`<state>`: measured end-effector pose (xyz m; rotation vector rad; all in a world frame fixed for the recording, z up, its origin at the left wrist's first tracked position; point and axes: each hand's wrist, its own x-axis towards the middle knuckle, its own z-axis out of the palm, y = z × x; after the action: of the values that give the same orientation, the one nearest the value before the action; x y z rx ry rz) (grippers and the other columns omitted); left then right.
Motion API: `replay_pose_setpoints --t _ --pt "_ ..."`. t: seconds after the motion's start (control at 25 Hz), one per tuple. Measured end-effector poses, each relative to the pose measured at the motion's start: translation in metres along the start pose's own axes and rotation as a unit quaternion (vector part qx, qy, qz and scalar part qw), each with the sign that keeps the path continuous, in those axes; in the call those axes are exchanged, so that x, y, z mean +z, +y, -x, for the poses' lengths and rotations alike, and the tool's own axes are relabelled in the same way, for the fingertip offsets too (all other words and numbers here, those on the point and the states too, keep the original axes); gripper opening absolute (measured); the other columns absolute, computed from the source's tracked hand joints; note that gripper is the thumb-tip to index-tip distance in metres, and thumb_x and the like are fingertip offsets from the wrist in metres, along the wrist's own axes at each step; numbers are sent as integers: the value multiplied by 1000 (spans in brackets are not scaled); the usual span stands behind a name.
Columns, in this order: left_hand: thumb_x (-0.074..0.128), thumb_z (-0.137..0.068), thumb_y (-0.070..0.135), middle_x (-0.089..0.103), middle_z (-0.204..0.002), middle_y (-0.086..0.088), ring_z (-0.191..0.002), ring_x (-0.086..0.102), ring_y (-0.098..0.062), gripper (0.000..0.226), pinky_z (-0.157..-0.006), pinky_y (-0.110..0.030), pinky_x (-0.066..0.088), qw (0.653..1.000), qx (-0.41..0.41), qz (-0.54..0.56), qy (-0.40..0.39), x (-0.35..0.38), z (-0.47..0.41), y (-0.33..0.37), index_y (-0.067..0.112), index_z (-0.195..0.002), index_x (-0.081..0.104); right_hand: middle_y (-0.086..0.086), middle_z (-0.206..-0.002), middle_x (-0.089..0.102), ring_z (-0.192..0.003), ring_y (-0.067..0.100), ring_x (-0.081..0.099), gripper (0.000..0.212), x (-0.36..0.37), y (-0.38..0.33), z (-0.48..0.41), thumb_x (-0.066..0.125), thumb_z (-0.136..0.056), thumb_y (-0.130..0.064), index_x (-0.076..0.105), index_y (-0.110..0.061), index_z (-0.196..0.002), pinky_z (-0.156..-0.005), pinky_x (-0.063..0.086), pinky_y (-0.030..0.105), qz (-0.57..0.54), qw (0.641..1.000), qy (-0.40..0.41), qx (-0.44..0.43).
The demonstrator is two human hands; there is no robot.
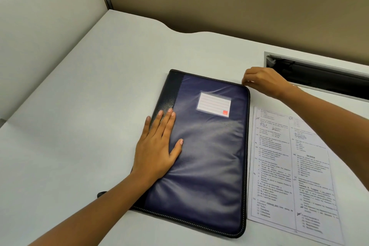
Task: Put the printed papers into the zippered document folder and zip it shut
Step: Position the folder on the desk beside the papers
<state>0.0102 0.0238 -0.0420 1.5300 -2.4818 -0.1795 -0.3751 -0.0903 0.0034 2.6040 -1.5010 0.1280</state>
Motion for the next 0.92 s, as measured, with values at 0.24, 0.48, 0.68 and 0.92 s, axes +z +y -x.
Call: replay_pose_setpoints --t 0.24,0.48,0.68,0.92 --pt "30 -94 53 14 -158 4 -146 5 -13 69 -119 -35 -2 1000 0 -6 5 2 0 1 19 -151 13 12 -81 68 -70 30 65 4 3 -13 35 70 -82 -5 70 -2 -83 -58 52 39 -25 998 39 50" --pt "27 -92 55 12 -158 7 -145 5 -10 70 -118 -27 5 1000 -5 24 14 7 0 -2 22 -151 11 11 -82 68 -71 29 64 5 7 -38 70 69 -83 -8 70 -4 -84 -58 53 36 -49 990 63 118" --pt "28 -92 54 17 -158 5 -145 11 -12 70 -118 -30 12 999 3 36 23 8 0 -1 19 -151 15 10 -82 69 -71 27 64 5 8 -63 91 70 -82 -8 70 -4 -84 -59 55 36 -65 986 72 137" --pt "30 -92 52 22 -156 2 -144 17 -15 69 -117 -34 17 999 7 37 31 9 0 -1 16 -150 20 7 -82 69 -72 23 64 5 2 -99 119 69 -84 -10 70 -5 -84 -60 55 36 -80 985 70 135"
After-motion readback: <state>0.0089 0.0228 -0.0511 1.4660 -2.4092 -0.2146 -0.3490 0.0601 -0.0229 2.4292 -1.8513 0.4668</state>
